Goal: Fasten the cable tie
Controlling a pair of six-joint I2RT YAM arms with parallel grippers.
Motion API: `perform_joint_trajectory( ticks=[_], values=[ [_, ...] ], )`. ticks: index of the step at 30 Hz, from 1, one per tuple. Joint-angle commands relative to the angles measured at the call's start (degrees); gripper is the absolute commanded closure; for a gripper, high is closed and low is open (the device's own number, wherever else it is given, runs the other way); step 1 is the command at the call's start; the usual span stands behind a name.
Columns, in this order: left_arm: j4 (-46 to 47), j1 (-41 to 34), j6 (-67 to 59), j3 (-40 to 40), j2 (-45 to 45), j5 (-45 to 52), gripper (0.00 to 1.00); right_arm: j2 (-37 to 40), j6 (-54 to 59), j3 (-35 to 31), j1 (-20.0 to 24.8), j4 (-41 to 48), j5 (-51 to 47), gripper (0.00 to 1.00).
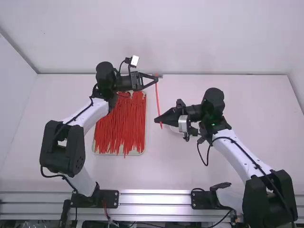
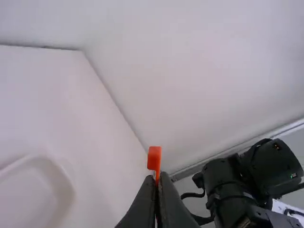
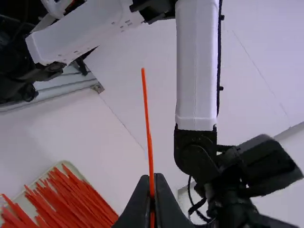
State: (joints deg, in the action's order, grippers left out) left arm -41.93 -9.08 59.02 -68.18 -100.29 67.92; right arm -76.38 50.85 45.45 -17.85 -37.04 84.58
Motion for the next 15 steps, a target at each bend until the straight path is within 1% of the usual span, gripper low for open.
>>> perform_joint_trajectory(
  ticks=[1,4,5,7,11,15],
  values=[
    [-0.55,1.07,-1.01,0.33,0.42,-0.85,0.98,-0.13,-7.21,-0.5,-0.59,-0.22,0.83,1.0],
    [0.22,0.87,-1.97,0.33,0.42,-0.9,0.98,-0.13,-10.67,-0.5,-0.44,-0.04,0.68,1.0],
    [0.87,0.87,-2.54,0.33,0.42,-0.96,0.98,-0.13,-13.81,-0.5,-0.42,-0.11,0.66,1.0],
    [1.86,0.9,-3.5,0.33,0.42,-1.03,0.98,-0.13,-16.48,-0.5,-0.44,-0.26,0.63,1.0],
    [2.51,0.9,-4.5,0.33,0.42,-0.9,0.98,-0.13,-15.93,-0.5,-0.42,0.17,-0.96,1.0],
    [2.51,0.9,-4.5,0.33,0.42,-0.85,0.98,-0.13,-15.91,-0.52,-0.57,1.46,-6.97,1.0]
  ],
)
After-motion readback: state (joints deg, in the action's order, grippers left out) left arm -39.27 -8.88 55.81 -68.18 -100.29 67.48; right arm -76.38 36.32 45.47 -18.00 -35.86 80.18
